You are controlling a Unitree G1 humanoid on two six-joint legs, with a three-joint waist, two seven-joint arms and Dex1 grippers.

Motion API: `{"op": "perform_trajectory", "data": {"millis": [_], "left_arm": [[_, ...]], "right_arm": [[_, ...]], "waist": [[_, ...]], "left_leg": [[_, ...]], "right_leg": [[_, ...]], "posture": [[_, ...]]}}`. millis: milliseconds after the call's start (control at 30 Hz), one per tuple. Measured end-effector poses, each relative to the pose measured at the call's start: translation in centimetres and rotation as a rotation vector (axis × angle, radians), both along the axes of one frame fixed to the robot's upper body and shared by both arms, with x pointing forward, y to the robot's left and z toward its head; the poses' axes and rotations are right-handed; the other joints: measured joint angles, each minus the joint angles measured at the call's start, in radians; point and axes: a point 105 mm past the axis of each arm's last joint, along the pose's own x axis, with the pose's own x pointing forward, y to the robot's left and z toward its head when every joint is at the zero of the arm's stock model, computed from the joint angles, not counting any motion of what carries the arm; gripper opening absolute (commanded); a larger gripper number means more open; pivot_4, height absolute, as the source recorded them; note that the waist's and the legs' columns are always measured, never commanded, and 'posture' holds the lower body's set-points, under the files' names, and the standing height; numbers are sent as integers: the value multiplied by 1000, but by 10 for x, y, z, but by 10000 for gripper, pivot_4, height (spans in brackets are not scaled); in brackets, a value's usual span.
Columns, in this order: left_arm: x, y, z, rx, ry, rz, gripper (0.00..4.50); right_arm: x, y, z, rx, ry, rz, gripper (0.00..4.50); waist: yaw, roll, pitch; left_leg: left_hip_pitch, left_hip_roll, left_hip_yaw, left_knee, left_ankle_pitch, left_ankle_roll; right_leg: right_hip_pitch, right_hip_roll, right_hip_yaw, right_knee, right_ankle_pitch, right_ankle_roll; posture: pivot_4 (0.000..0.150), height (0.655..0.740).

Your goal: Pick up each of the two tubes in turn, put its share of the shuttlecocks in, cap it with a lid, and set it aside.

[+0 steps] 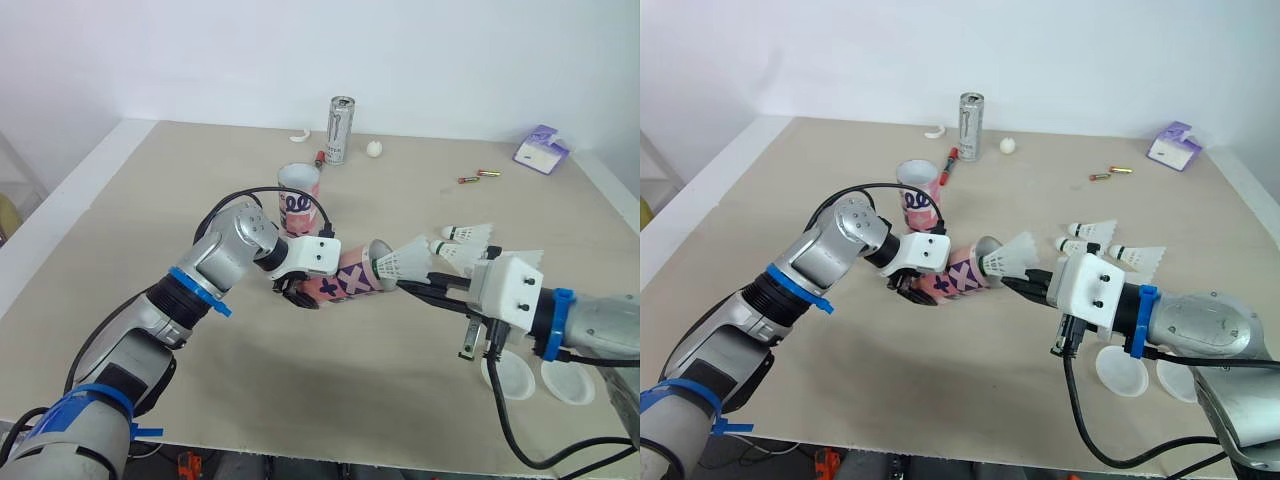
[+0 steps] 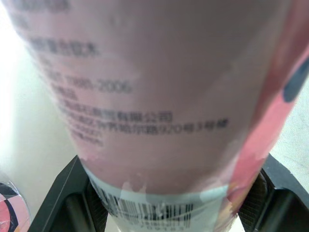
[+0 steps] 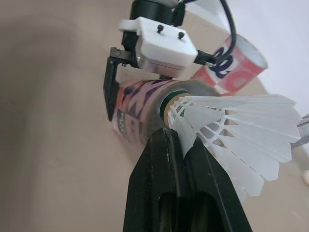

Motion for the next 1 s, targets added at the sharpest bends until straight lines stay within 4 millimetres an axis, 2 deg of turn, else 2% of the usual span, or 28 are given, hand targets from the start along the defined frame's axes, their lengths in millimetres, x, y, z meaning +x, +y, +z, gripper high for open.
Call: {"op": "perform_trajectory", "data": {"millis": [67,200,267,367,400,433,567,633,767,1000], "left_arm": [[0,0,0,0,0,0,29128],[0,0,0,0,0,-1,29128],[0,0,0,0,-1,-2,29128],[0,0,0,0,-2,-3,29128],[0,-1,0,0,-2,-8,29128],[0,-1,0,0,-3,-9,29128],[0,-1,0,0,-4,-11,29128],[0,0,0,2,-4,-10,29128],[0,-1,-1,2,-3,-10,29128],[0,-1,0,3,-4,-12,29128]], "right_arm": [[0,1,1,7,5,4,16492],[1,0,6,44,15,-4,36647],[2,-6,12,98,9,-40,44519],[5,-17,20,204,15,-118,44519],[9,-32,20,272,26,-203,44519],[10,-37,18,283,35,-232,44519],[24,-106,-13,448,144,-620,44519],[26,-130,-29,513,175,-766,44519],[27,-143,-43,564,197,-854,44519],[30,-164,-81,573,299,-925,44519]], "waist": [[0,0,0],[0,0,0],[0,0,0],[0,0,0],[2,-1,0],[2,-1,0],[2,-1,0],[1,0,-1],[0,3,-2],[0,3,-2]], "left_leg": [[0,0,0,0,0,0],[0,0,0,0,0,0],[0,0,0,0,0,0],[0,0,-1,0,0,0],[0,0,-2,0,0,0],[0,0,-1,0,0,0],[0,0,0,0,0,0],[1,0,0,0,0,0],[1,0,0,0,0,0],[1,-1,1,0,0,0]], "right_leg": [[0,0,0,0,0,0],[0,0,0,0,0,0],[0,0,0,0,0,0],[0,0,0,0,0,0],[1,0,-1,0,0,0],[1,0,-1,0,0,0],[1,-1,0,0,0,0],[1,-1,0,0,0,0],[1,0,0,0,1,-1],[1,-1,0,0,0,0]], "posture": [[1500,7400],[1500,7400],[1500,7400],[1500,7400],[1500,7400],[1500,7400],[1500,7400],[1500,7400],[1500,7400],[1500,7400]]}}
